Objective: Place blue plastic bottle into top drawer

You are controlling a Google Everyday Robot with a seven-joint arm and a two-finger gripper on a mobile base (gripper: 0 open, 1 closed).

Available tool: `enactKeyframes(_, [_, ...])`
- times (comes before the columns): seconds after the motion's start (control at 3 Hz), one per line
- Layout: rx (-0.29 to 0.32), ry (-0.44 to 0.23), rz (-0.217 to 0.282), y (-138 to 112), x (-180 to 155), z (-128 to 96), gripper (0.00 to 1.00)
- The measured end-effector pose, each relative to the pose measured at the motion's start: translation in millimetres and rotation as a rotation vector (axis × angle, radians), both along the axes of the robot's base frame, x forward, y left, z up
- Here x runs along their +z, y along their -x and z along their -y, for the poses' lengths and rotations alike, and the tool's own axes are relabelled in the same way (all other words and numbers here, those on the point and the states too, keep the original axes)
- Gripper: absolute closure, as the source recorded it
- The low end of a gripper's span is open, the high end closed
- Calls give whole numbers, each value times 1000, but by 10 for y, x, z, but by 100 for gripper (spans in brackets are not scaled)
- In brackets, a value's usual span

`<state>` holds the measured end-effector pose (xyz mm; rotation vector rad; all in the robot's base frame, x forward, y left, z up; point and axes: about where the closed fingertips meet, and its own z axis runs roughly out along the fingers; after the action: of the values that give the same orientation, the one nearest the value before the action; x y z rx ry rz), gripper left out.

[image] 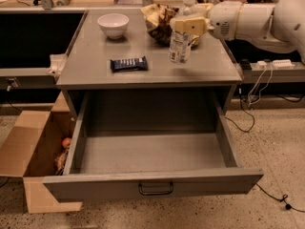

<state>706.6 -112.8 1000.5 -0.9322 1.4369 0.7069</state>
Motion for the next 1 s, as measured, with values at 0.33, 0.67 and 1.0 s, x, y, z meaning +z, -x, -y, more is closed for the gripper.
enactKeyframes(0.33, [11,-18,33,583,215,-87,100])
enactKeyframes(0.67, [12,-18,33,581,219,-90,100])
enactKeyframes(1.0, [63,-7,41,723,111,-83,100])
